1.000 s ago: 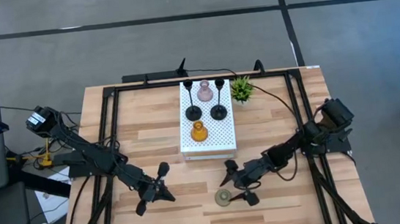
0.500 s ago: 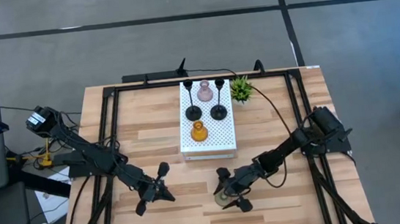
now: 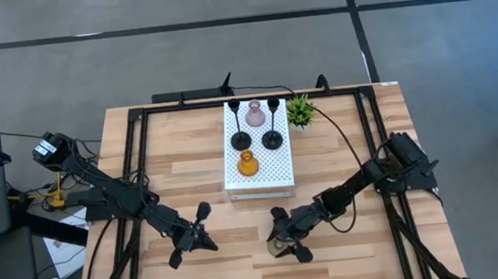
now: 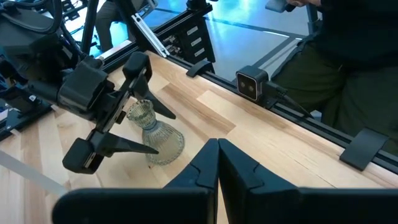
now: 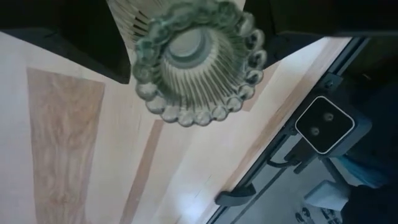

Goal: Pick & Place candle stick holders
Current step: Align the green glass candle holder with the other orange glass candle holder on the shelf

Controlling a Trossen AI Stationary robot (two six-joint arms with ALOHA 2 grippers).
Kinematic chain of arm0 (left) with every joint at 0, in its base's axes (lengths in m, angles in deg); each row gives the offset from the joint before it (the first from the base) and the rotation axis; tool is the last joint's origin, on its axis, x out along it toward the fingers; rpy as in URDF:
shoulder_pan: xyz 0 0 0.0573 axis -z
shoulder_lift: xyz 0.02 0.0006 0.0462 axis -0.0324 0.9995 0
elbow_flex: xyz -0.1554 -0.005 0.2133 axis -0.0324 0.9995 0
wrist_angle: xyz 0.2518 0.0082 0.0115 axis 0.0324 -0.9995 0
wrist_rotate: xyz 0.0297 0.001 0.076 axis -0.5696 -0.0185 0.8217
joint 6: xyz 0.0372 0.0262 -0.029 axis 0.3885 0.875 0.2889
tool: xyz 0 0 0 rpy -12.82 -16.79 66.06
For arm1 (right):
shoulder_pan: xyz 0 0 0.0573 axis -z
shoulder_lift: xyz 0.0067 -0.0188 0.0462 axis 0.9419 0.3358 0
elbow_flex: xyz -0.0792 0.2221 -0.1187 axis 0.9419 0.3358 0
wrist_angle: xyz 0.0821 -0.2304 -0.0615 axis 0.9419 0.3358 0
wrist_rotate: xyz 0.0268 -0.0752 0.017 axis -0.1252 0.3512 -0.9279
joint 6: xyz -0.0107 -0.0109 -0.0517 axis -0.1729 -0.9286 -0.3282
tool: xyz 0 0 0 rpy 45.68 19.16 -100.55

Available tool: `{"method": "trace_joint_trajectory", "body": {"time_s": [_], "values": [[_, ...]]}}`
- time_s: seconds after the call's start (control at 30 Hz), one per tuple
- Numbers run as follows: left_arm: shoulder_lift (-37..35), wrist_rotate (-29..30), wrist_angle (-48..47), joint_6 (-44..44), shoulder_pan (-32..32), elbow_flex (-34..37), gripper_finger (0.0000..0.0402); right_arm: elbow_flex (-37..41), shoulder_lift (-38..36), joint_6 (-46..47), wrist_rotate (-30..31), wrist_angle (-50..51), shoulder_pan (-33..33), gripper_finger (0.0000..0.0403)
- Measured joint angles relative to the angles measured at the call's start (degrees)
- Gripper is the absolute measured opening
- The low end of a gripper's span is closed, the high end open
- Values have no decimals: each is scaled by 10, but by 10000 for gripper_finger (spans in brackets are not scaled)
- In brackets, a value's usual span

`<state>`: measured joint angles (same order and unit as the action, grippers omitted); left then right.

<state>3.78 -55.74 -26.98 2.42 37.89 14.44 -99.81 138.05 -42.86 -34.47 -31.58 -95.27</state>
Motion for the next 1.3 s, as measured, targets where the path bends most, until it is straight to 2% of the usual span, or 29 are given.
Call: {"method": "trace_joint_trajectory", "body": {"time_s": [0.37,0.7,1.1,1.3], "values": [[0,0,0,0,0,0,7,0,0,0,0,10,7,252],[0,0,0,0,0,0,7,0,-1,0,0,13,23,205],[0,0,0,0,0,0,7,0,-1,13,1,2,41,191],[0,0,0,0,0,0,7,1,0,29,1,-19,33,170]]}}
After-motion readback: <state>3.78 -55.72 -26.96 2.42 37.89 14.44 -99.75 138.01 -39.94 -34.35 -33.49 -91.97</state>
